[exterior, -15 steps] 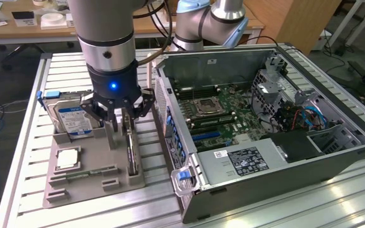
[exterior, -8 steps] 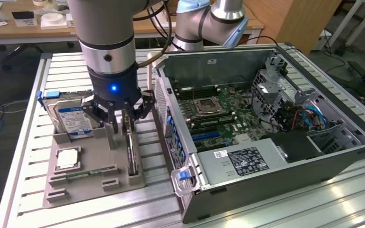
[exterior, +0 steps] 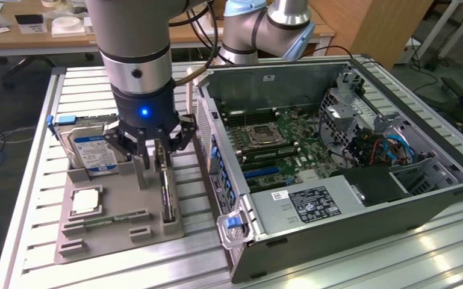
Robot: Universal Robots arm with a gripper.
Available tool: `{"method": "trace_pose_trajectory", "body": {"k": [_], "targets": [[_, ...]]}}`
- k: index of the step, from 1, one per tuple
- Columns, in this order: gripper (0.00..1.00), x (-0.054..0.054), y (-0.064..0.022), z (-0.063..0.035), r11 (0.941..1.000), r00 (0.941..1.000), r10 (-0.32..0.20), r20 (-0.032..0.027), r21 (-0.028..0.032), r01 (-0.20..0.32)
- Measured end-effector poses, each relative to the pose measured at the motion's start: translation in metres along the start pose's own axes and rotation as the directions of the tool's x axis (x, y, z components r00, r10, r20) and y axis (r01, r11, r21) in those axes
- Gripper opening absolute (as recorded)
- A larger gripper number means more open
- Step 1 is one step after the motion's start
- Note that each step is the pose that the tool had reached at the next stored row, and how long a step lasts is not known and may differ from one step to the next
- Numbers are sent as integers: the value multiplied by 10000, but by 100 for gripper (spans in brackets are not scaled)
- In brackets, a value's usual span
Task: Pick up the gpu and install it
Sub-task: 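Pick up the gpu and move the gpu toward the slot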
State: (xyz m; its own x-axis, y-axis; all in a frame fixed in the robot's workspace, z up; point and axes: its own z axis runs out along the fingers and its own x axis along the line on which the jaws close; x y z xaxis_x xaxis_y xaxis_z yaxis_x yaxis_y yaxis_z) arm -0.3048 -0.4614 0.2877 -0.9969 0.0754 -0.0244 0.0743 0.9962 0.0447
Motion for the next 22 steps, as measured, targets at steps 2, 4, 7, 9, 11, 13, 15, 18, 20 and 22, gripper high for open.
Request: {"method": "trace_pose_trajectory", "body": {"k": [2,4,7,9,11,13,15,18,20,22], "targets": [[42,-6,0,1,10000,10000,-1,0,-1,1],[42,-12,0,0,10000,10000,-2,-1,1,2],[42,-12,0,0,10000,10000,-1,-2,2,1],[42,-13,1,0,10000,10000,-1,-2,1,1],[42,-23,1,1,10000,10000,-3,-1,0,3],[42,-24,1,1,10000,10000,-1,-2,1,1],[42,-24,1,0,10000,10000,-1,-2,1,1],[42,-23,1,16,10000,10000,-1,-1,1,1],[42,-23,0,33,10000,10000,-1,-2,2,1],[42,-23,-1,44,10000,10000,-1,-2,2,1]]}}
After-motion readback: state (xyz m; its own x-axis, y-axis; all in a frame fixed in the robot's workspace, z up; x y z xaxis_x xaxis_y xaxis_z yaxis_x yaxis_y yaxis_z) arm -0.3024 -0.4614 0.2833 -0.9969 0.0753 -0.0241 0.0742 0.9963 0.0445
